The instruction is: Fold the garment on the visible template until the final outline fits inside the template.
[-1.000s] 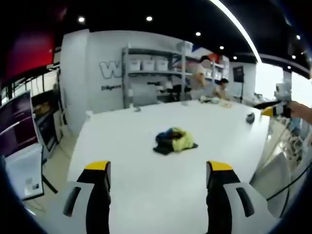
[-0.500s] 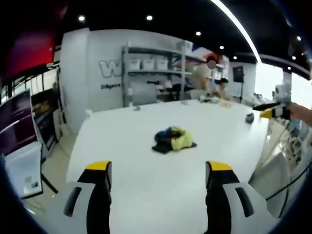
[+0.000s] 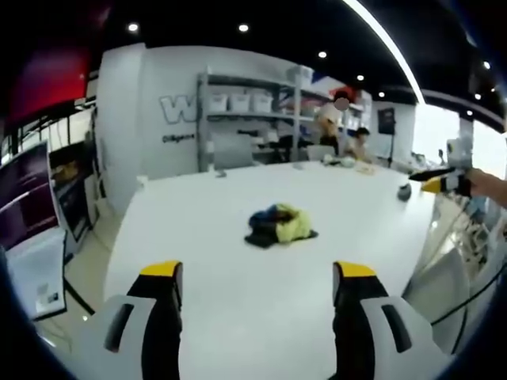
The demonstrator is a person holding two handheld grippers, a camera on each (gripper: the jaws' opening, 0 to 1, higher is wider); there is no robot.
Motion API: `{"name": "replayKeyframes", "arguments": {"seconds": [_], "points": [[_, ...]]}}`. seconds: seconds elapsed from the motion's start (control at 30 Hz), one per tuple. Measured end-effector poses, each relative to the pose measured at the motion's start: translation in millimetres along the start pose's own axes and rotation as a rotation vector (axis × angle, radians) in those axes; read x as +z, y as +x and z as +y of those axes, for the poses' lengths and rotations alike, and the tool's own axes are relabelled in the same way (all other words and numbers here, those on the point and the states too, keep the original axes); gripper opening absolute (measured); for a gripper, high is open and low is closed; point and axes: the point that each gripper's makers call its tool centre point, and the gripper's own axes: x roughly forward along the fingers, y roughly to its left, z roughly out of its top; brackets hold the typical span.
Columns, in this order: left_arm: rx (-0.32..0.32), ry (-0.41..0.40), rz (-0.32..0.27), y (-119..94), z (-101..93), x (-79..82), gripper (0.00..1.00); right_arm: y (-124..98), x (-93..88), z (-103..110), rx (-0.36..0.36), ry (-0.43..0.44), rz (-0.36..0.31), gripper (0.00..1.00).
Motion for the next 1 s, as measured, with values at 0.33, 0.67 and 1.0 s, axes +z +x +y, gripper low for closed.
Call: {"name": "replayKeyframes", "arguments": {"seconds": [0.33,0.67,1.0], "points": [[-0.012,0.000,0.009,7.9,-4.1,2.3,0.70,12.1,0.6,0.4,0.011,0.002,0.006,0.62],[-0.018,0.032,0.050,24.3,-0.4,-0.8,0.70,22.6,-4.6,4.0,0.023,0.007,0.025,0.62],[-0.039,0.041,0.051,41.4,9.2,4.1,0.69,38.1,5.2,-7.2,0.035,-0.014,0.025,0.61]]}}
